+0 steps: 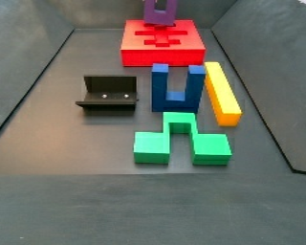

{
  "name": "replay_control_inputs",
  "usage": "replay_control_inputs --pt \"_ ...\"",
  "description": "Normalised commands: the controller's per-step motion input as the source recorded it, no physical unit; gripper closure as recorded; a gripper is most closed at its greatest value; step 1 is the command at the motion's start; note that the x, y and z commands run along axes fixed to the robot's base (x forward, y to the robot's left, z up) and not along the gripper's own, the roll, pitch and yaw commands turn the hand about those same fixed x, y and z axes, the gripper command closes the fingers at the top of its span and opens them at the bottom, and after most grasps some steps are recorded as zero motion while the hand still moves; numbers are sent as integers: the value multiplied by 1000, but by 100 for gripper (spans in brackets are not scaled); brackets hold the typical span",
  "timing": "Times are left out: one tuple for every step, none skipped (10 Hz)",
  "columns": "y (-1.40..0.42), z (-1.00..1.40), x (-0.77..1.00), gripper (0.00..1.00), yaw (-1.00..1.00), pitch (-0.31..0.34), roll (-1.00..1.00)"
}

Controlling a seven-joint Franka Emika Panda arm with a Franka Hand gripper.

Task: Pick up the purple object. Move up. Place the purple object on the fixture. Regrasp the purple object. Move to above the board. Insert the purple object.
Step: Insert the purple object.

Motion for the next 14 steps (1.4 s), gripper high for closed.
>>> replay_control_inputs --pt "0 -126 23 100 123 -33 0" --pt "0 -160 17 100 146 -67 -4" --pt "0 -126 0 100 114 -46 0" --pt "0 -83 20 100 123 -14 0" --pt "0 -37 20 100 54 0 0" --pt "0 -26 6 100 0 0 0" --pt "0 -54 60 100 0 0 0" --pt "11 -57 103 100 0 0 3" --pt "0 -46 49 100 -6 0 6" --pt "0 -34 0 100 -6 0 0" --pt "0 -54 0 100 -6 0 0" --pt "0 -60 0 100 -14 0 0" --pt "0 -37 0 100 -66 0 11" --pt "14 0 100 100 -100 29 1"
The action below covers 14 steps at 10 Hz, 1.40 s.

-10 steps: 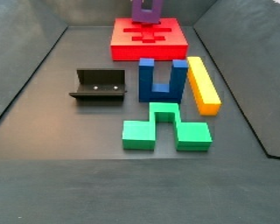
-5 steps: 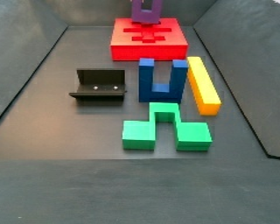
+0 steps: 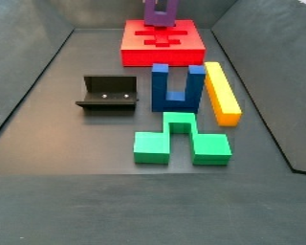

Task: Pick up the purple object. Move up. Place the purple object on the fixture. Regrasp the purple object. Move to above the board. Insert the purple object.
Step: Insert the purple object.

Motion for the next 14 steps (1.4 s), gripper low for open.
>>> replay_control_inputs --pt "11 0 97 100 -100 23 0" --pt "0 -6 71 100 -83 4 1" --pt "0 -100 0 100 -60 0 19" --pt "0 -151 0 100 -26 -19 34" --pt "0 -146 0 100 0 -37 23" --pt "-43 -174 -6 100 0 -54 37" --pt "-17 -143 0 100 0 -29 26" --pt "0 -131 0 100 0 -19 30" --pt "0 -123 0 100 0 0 41" --pt "0 -174 0 100 0 -1 54" --pt "0 -274 74 100 0 -27 24" --pt "0 -420 129 100 0 -56 66" --pt "0 -429 146 100 0 -60 89" --pt "0 -457 140 100 0 -74 70"
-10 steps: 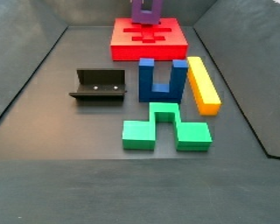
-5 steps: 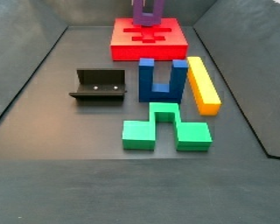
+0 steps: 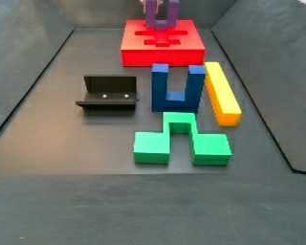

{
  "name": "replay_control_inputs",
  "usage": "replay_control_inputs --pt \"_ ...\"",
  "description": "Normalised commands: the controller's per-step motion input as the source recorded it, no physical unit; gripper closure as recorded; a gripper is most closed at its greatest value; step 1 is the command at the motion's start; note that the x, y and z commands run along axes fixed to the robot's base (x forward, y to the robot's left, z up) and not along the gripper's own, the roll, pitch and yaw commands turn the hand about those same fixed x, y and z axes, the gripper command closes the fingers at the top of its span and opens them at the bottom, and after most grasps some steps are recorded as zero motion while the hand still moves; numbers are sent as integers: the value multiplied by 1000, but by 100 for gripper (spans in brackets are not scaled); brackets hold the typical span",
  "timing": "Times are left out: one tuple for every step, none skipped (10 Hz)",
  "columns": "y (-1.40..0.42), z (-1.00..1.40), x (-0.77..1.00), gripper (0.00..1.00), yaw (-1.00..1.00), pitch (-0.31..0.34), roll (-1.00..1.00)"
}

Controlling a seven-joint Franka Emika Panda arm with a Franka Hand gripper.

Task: Pick up the purple object. Move up. Place the purple object on the fixture. Regrasp the purple object. Move to above the board. Insert the purple object.
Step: Insert the purple object.

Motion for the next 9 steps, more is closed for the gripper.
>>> replay_control_inputs --pt "0 -603 43 100 0 -174 61" --pt "0 -597 69 100 0 -161 69" --pt "0 -614 51 100 0 -171 73" --pt "0 -651 60 100 0 -176 69" --pt "0 -660 40 100 0 -187 49" --pt "0 -463 49 100 0 -164 0" --pt "0 -17 0 100 0 -19 -29" --pt "-129 -63 0 100 0 -34 0" --pt "-517 -120 -109 100 26 -74 169"
